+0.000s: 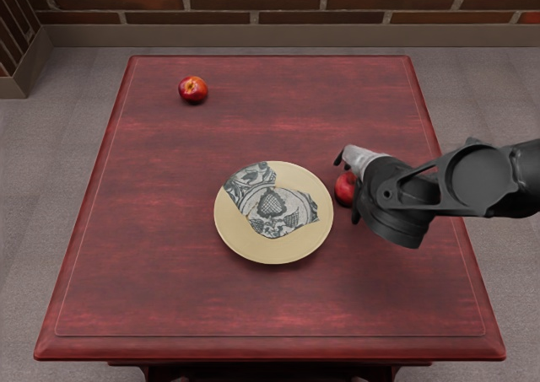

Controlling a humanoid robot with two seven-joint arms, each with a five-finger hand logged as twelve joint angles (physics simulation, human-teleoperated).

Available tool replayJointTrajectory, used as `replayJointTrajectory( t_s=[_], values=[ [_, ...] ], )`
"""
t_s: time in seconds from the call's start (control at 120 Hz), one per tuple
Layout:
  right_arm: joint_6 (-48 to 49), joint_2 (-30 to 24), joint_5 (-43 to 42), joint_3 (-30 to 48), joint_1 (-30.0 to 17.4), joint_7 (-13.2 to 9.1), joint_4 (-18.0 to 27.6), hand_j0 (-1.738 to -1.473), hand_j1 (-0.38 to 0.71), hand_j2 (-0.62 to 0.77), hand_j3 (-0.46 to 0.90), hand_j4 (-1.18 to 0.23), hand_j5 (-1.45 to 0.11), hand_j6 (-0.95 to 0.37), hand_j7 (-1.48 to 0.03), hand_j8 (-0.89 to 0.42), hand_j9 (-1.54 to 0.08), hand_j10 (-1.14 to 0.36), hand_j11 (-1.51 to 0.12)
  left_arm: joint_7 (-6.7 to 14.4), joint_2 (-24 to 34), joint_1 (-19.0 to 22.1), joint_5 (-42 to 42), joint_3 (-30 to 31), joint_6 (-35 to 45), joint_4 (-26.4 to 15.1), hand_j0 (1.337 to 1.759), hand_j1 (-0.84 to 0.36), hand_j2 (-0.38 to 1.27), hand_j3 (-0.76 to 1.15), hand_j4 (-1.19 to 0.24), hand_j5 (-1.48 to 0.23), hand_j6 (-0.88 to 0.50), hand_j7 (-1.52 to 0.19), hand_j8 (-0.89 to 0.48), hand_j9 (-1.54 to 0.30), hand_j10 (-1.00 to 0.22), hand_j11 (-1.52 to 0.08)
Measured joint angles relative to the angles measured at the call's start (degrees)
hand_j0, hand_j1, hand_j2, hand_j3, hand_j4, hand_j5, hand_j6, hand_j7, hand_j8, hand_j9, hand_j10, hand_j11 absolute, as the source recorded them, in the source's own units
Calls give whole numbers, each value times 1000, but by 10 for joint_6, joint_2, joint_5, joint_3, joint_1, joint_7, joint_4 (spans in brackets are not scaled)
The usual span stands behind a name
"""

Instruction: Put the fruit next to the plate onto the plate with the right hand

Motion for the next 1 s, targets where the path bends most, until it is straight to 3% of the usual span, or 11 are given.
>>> replayJointTrajectory(
  t_s=[1.0],
  values=[
    [0,15,-3,-8,-22,0,-44,-1658,-38,-51,0,-260,-337,-261,-337,-260,-337,-260,-337,0,0,0,0,0,0,0,1658,339,1,0,-8,-11,-8,-11,-8,-11,-8,-11]
  ],
)
